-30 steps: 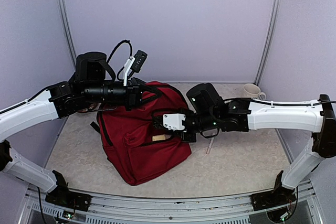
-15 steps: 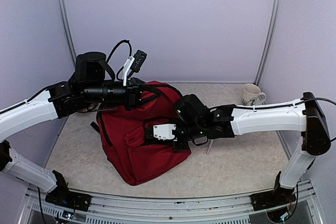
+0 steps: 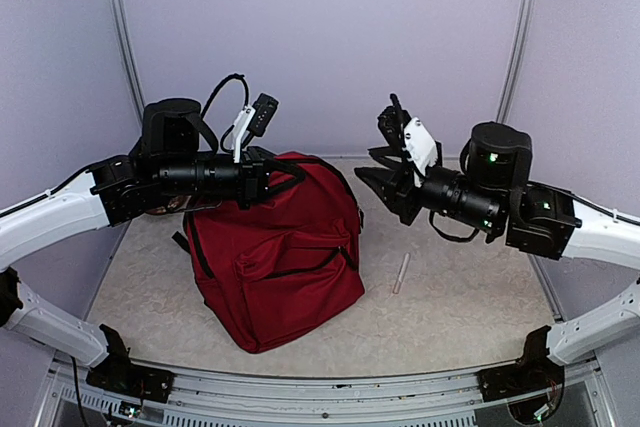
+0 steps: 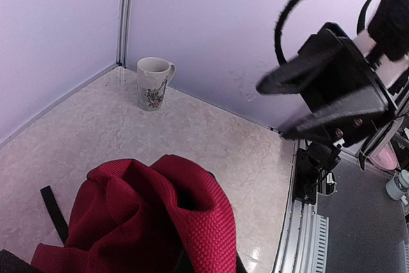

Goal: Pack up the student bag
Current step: Pick up the pen from the center of the board.

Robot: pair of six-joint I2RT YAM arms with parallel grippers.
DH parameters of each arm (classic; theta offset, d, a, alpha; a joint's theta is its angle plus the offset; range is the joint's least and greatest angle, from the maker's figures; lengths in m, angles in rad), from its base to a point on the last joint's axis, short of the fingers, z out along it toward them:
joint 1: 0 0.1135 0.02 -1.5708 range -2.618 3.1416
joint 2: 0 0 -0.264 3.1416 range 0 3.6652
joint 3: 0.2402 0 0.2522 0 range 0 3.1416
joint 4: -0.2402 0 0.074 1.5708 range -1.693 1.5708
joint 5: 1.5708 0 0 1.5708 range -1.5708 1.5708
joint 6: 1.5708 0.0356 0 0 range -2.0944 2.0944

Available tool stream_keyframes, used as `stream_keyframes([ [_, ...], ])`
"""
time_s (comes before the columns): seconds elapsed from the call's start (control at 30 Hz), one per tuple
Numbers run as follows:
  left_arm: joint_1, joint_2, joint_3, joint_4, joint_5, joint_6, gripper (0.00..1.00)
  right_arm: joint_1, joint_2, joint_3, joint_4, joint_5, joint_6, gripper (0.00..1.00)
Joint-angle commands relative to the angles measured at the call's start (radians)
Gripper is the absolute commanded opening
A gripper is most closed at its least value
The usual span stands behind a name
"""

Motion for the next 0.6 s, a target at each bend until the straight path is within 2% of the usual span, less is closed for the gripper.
stream_keyframes([
  [0.0,-0.006,-0.029,0.025,0.037,-0.008,0.014,0.0,-0.113,0.099,-0.003,-0.24,0.286,0.385,0.5],
  [0.1,-0.006,-0.027,0.025,0.035,-0.012,0.014,0.0,-0.233,0.231,0.033,-0.453,0.28,0.592,0.63],
  [0.17,-0.006,-0.028,0.024,0.036,-0.013,0.017,0.0,-0.258,0.332,0.052,-0.56,0.339,0.666,0.72],
  [0.23,-0.006,-0.025,0.024,0.034,-0.019,0.021,0.0,-0.267,0.423,0.077,-0.633,0.351,0.703,0.75],
  [0.43,-0.009,-0.021,0.028,0.028,-0.02,0.025,0.0,-0.308,0.585,0.06,-0.66,0.253,0.741,0.78],
  [0.57,-0.01,-0.021,0.028,0.026,-0.023,0.027,0.0,-0.339,0.603,-0.003,-0.591,0.121,0.736,0.74],
])
